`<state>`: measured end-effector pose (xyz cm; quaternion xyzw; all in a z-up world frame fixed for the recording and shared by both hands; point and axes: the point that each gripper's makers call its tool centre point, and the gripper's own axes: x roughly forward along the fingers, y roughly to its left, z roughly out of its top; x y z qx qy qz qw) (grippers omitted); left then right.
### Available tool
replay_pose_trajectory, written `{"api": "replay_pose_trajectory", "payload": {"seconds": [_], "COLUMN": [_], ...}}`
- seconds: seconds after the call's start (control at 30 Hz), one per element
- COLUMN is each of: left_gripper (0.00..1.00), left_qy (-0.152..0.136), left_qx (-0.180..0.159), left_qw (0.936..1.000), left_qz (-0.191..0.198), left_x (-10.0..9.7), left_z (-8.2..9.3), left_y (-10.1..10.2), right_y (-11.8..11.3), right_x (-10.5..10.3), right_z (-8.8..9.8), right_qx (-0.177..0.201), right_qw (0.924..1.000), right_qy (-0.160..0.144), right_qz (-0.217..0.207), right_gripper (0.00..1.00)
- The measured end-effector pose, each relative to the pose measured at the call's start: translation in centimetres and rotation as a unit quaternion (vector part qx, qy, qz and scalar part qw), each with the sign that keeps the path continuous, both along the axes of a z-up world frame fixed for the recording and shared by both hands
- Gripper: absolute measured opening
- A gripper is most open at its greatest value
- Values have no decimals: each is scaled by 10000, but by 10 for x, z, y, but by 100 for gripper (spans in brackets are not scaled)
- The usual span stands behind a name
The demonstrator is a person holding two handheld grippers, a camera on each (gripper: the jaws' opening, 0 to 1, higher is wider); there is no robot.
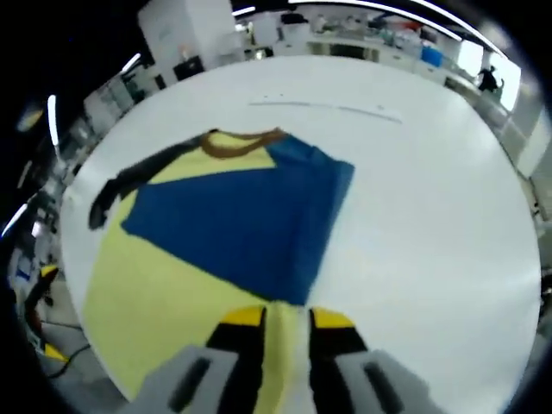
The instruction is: Fold the garment on the visible template until the final outline fits inside the template.
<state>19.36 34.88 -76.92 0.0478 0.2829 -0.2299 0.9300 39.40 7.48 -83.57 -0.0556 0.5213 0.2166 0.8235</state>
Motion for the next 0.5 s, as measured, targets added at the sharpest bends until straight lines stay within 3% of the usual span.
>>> {"api": "replay_pose_trajectory", "payload": {"seconds": [0.1,0.5], "left_gripper": [96,95], "left_qy": [0,-33], "left_qx": [3,17], "left_qw": [10000,10000], "left_qz": [5,-13], "left_x": [0,0], "left_z": [1,5], "left_y": [-1,-5], "right_y": [0,1], "right_x": [1,-3], "right_z": [-1,-10], "right_qx": [42,107], "right_qw": [9999,9995], "right_qy": [-5,90], "right_qz": [-98,-292], "right_gripper": [7,4]}}
